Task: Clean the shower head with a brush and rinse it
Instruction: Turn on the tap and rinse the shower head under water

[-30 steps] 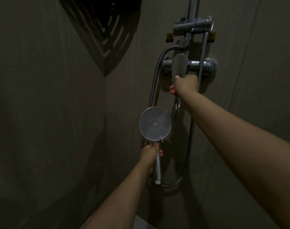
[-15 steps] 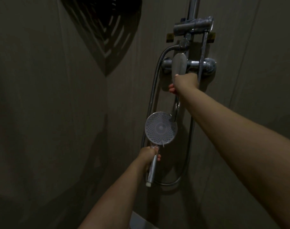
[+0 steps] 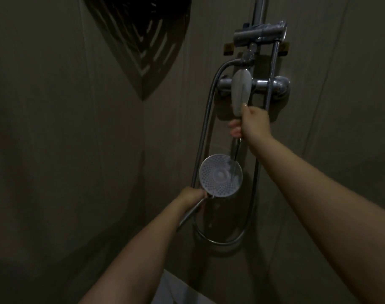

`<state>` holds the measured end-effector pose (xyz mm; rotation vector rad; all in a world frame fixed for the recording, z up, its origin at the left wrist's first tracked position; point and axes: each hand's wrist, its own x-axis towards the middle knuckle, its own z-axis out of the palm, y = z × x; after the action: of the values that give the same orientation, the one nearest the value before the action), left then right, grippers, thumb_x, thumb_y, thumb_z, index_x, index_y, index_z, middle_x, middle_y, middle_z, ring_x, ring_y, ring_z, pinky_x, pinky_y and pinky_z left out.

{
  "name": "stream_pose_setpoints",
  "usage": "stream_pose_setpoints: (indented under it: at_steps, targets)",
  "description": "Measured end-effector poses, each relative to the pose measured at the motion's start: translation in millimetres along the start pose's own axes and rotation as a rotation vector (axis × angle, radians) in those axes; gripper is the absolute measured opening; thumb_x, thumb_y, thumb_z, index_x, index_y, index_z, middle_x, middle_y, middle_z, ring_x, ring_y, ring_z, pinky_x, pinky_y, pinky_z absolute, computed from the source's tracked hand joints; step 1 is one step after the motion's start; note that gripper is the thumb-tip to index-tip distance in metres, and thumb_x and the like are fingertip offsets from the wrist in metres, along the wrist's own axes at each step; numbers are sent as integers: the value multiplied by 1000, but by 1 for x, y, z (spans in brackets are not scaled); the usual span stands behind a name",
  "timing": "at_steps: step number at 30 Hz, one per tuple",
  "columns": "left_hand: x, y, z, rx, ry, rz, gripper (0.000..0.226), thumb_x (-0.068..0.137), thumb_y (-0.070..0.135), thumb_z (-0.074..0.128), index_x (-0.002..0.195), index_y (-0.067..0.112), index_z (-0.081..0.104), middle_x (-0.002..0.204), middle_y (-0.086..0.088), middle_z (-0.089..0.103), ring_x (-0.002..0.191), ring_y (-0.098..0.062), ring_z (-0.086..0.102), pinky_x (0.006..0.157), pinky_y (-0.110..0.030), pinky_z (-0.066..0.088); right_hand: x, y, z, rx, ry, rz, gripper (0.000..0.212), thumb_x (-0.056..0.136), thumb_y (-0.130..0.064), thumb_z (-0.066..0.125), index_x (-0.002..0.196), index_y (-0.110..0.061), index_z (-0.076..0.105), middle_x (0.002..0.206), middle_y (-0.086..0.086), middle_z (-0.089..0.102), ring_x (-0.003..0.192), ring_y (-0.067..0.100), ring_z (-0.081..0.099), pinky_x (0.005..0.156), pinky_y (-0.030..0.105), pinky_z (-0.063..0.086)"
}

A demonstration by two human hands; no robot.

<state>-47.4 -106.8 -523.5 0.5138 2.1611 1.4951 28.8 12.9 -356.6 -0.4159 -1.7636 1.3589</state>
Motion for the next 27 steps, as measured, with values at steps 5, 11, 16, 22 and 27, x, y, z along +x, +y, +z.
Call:
stream_pose_setpoints:
  at_steps: [5,11,16,22,27]
  targets:
    - [6,-1,-22,212,11,29,40,82,49,60,66,12,60,56,-5,58,47,-14,55,45,-19,45,-53,102,-24,-375,80,60,22,87,-34,58,84,-12,58,79,6,61,79,27,62,64,31,48]
    - [5,3,-28,397,-10,17,51,80,61,54,71,11,59,63,-6,58,53,-17,56,46,-21,43,-71,146,-15,26,-174,544,64,77,-24,71,129,-6,38,108,7,57,85,22,61,60,33,52]
    - [4,3,-7,283,-81,-12,52,84,58,52,87,7,62,62,-9,59,45,-15,56,35,-15,42,-80,159,-12,462,-140,696,43,86,-45,55,118,-16,50,107,9,62,103,31,60,73,42,54]
    - [8,2,17,319,-155,-19,51,85,59,49,68,12,55,56,-8,56,36,-12,54,34,-13,40,-92,173,-15,471,-95,712,38,87,-43,54,115,-17,49,107,9,62,95,28,62,81,45,52]
    - [12,1,6,498,-218,-44,50,83,63,48,74,15,56,67,-8,58,51,-16,57,43,-19,44,-94,176,-25,433,-66,734,28,84,-31,62,105,-15,53,94,8,64,84,25,63,58,38,56]
